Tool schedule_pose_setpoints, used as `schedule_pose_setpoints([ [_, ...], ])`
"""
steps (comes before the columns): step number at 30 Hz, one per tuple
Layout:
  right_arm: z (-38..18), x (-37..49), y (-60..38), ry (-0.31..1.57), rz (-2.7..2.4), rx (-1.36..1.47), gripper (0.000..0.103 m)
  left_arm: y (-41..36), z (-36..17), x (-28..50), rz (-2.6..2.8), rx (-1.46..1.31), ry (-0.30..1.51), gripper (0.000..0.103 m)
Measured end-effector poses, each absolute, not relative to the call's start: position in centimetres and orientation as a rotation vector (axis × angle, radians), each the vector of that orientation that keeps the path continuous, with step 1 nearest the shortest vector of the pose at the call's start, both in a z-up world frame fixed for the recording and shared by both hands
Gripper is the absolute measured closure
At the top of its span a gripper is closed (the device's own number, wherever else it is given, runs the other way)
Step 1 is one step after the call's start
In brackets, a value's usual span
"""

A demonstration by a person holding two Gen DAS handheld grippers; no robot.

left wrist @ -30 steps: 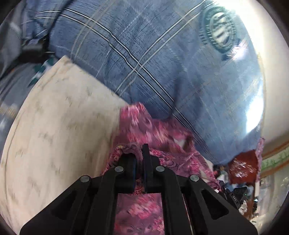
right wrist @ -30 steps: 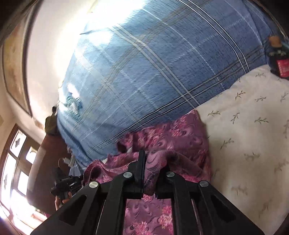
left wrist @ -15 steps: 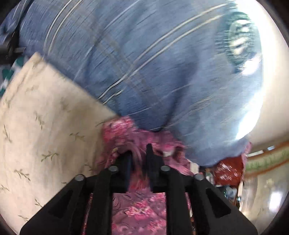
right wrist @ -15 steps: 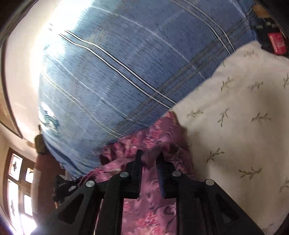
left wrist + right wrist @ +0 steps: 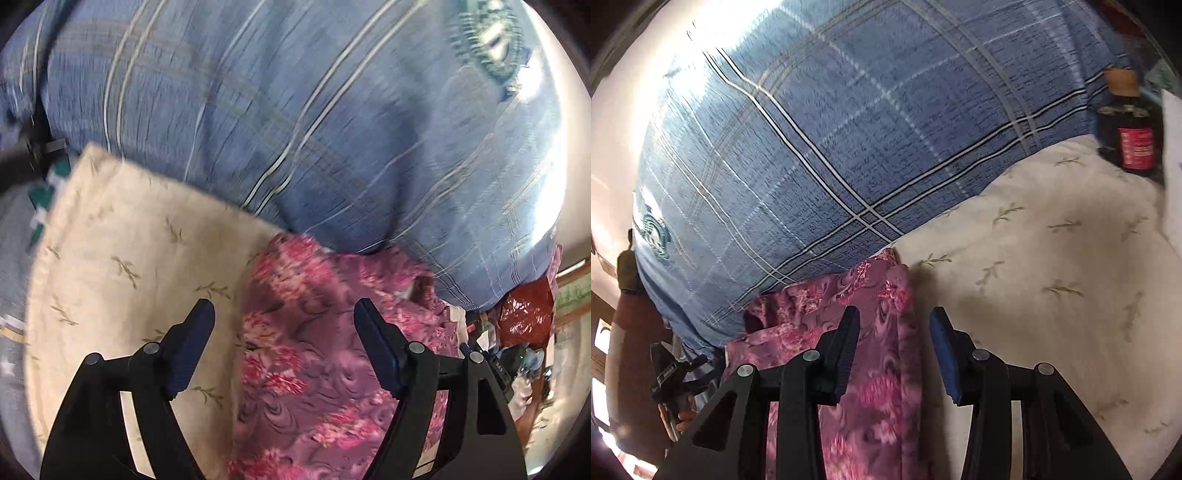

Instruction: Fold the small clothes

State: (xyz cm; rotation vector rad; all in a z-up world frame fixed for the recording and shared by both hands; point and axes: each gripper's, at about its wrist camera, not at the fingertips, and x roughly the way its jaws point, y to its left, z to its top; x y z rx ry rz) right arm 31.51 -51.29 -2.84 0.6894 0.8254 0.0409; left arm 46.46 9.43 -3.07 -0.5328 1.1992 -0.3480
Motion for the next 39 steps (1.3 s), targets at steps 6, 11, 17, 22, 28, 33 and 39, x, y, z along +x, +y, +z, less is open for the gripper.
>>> schedule_pose_setpoints([
  [6, -4.5, 35.5, -48.7, 0.930, 0.016, 0.576, 0.072, 7.6, -5.6, 47.1, -0.397, -0.520, 1.278, 0.026],
  [11, -2.2, 34.1, -46.7, 0.850, -0.002, 0.353, 0.094, 6.2, -2.6, 46.3, -0.429, -0.455, 1.141, 0.086],
  [17, 1.5, 31.9, -46.8, 0.714, 0.022, 0.349, 0.097, 6.4, 0.6, 45.4, -0.416, -0.439, 1.025, 0.099],
  [22, 3.0, 32.3, -49.6, 0.606, 0.017, 0.483, 0.097, 8.1, 0.6, 46.8, -0.336, -0.448, 1.005, 0.100],
  [28, -3.6, 35.8, -51.9, 0.833, -0.065, 0.578, 0.096, 8.1, -5.1, 49.2, -0.215, -0.439, 1.148, 0.099],
  [33, -3.3, 32.3, -53.4, 0.789, -0.076, 0.643, 0.091, 9.9, -4.1, 47.7, -0.238, -0.456, 1.155, 0.094],
  [39, -1.7, 20.7, -53.7, 0.786, -0.007, 0.680, 0.070, 12.1, -0.3, 38.7, -0.369, -0.435, 1.125, 0.032],
])
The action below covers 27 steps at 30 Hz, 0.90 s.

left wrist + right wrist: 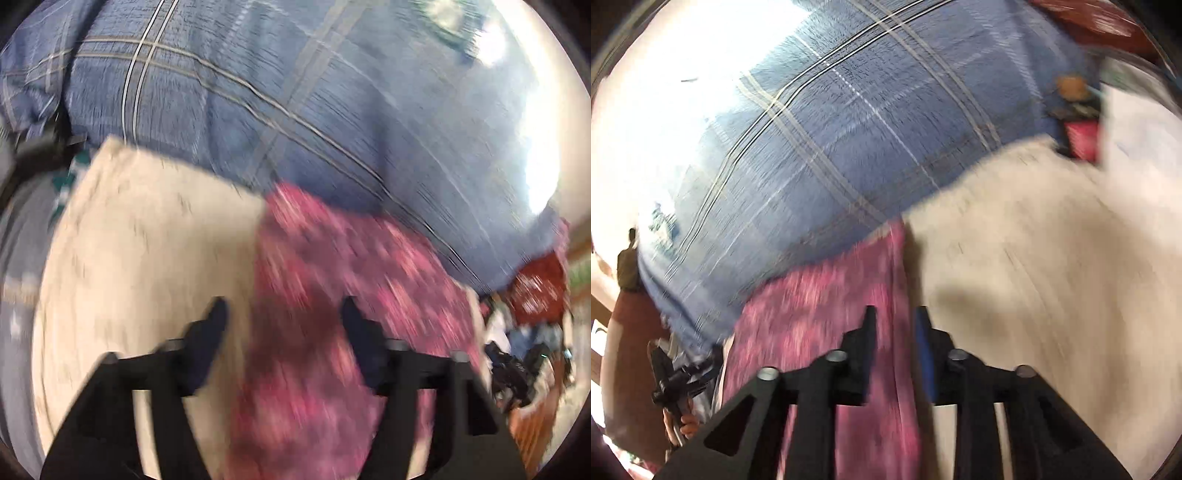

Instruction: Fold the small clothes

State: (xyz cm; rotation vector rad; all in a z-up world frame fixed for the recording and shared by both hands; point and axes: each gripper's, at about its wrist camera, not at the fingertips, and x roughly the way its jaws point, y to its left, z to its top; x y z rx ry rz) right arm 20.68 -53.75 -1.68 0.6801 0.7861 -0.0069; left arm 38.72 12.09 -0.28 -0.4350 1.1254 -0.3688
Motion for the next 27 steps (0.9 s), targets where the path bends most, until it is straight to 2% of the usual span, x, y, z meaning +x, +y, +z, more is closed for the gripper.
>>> schedule_pose_setpoints([
  [1, -2.0, 18.9, -53.5, 0.792, -0.012, 0.687, 0.066, 12.4, -0.4, 37.1, -0.402, -0.456, 1.137, 0.031],
  [7, -6.0, 13.6, -51.5, 0.799, 0.036, 0.881, 0.066, 10.3, -3.6, 29.3, -0.509, -0.630, 1.280, 0.026],
  [8, -6.6, 13.6, -51.1, 0.797, 0.054, 0.906, 0.068, 10.0, -3.8, 28.8, -0.500, -0.631, 1.285, 0.026],
  [10, -6.6, 15.0, -48.9, 0.816, 0.076, 0.876, 0.093, 10.0, -3.5, 28.5, -0.474, -0.631, 1.262, 0.026],
  [15, -1.3, 12.8, -48.2, 0.639, 0.075, 0.743, 0.096, 12.4, -3.6, 28.0, -0.420, -0.710, 1.283, 0.027],
  [17, -2.5, 13.0, -49.0, 0.707, 0.028, 0.734, 0.096, 12.9, -3.5, 27.9, -0.413, -0.716, 1.279, 0.030],
  [19, -5.6, 13.8, -49.3, 0.857, -0.033, 0.730, 0.097, 12.7, -3.5, 27.7, -0.404, -0.725, 1.287, 0.030],
  [20, -5.8, 13.2, -49.5, 0.832, -0.020, 0.761, 0.097, 12.7, -3.3, 27.5, -0.403, -0.730, 1.297, 0.030],
  [21, -5.4, 12.9, -49.7, 0.824, -0.039, 0.769, 0.088, 12.4, -3.0, 27.5, -0.409, -0.731, 1.298, 0.030],
  [27, 2.1, 13.6, -46.9, 0.620, 0.006, 0.620, 0.087, 9.9, 1.6, 28.1, -0.447, -0.618, 1.182, 0.030],
])
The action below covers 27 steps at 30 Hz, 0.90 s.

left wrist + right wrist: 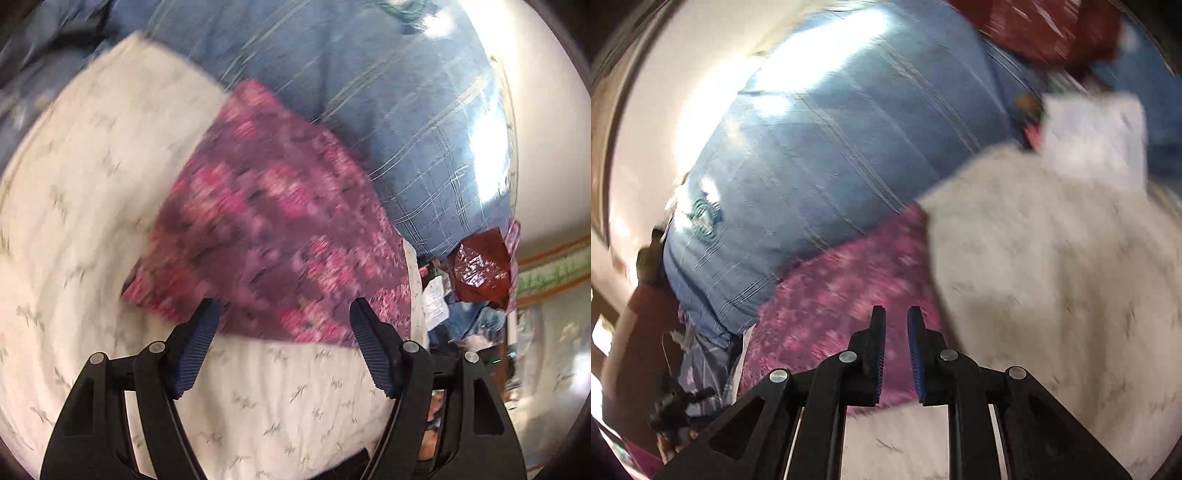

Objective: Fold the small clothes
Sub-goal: 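Lower the folded shirt onto the duvet and open both grippers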

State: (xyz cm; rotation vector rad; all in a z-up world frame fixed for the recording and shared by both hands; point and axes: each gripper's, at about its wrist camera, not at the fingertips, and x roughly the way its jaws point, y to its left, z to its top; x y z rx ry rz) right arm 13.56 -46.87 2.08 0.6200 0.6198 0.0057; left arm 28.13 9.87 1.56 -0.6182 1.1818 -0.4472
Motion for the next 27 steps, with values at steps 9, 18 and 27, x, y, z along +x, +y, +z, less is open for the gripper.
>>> schedule_pose_setpoints([
  [9, -5.5, 21.8, -45.4, 0.804, -0.006, 0.511, 0.080, 5.7, -3.9, 32.4, -0.304, -0.458, 1.231, 0.030],
  [18, -1.8, 19.4, -42.3, 0.685, 0.066, 0.423, 0.050, 7.1, -2.5, 30.8, -0.318, -0.440, 1.170, 0.026],
  [27, -1.2, 18.0, -32.2, 0.762, 0.162, 0.230, 0.035, 7.7, 0.0, 27.9, -0.347, -0.372, 1.128, 0.026],
])
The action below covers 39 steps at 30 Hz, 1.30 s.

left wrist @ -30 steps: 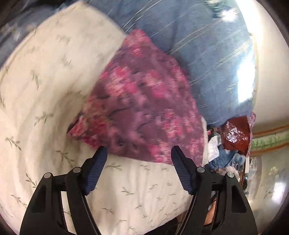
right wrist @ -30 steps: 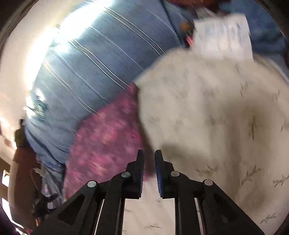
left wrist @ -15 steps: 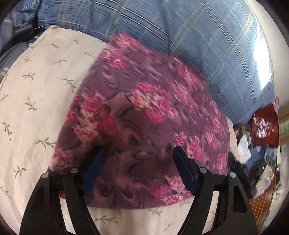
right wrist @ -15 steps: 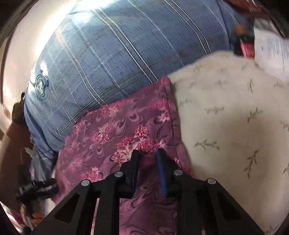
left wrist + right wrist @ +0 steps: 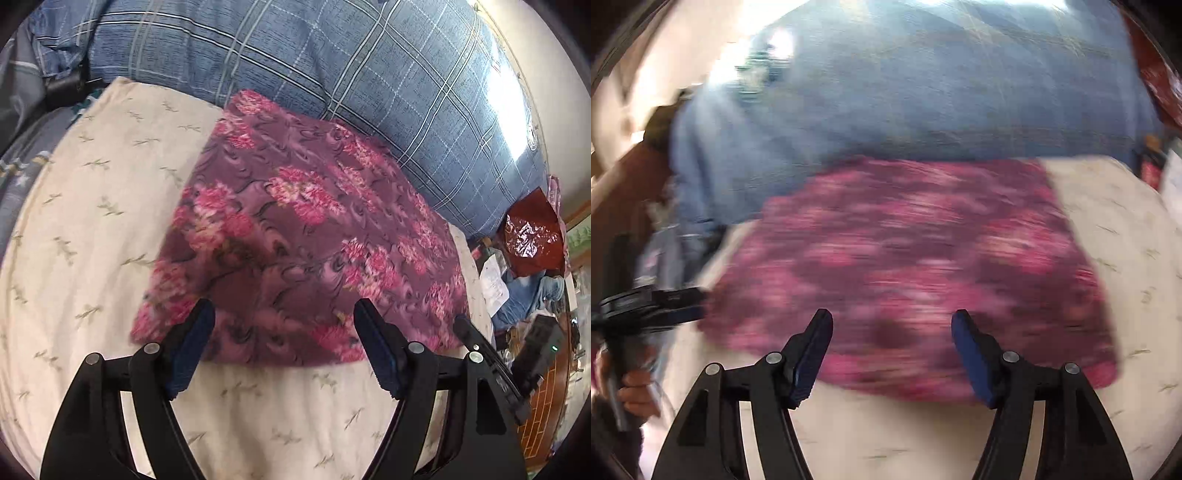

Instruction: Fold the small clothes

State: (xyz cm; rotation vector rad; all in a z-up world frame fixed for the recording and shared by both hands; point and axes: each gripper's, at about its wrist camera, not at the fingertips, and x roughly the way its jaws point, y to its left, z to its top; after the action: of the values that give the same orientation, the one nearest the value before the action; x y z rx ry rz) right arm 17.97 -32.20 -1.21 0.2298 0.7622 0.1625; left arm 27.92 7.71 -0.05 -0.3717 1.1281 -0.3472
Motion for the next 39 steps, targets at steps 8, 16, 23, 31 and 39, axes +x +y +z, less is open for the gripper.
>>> schedule_pose_setpoints([
  [8, -4.5, 19.4, -25.9, 0.899, 0.078, -0.021, 0.033, 10.9, -2.4, 26.0, -0.341, -0.442, 1.218, 0.026],
  [16, -3.6, 18.0, -21.9, 0.862, 0.115, -0.056, 0.033, 17.6, -2.0, 25.8, -0.339, -0.645, 1.199, 0.026],
  [23, -5.0, 17.5, -14.3, 0.851, 0.262, -0.269, 0.033, 19.2, -1.7, 27.8, -0.326, -0.607, 1.203, 0.026],
  [31, -6.8, 19.7, -5.9, 0.753, 0.347, -0.573, 0.036, 19.7, -1.2, 33.0, -0.333, -0.580, 1.218, 0.026],
  [39, -7.5, 21.1, -2.9, 0.611, 0.344, -0.741, 0.094, 15.9, -1.9, 39.6, -0.455, -0.531, 1.319, 0.026],
])
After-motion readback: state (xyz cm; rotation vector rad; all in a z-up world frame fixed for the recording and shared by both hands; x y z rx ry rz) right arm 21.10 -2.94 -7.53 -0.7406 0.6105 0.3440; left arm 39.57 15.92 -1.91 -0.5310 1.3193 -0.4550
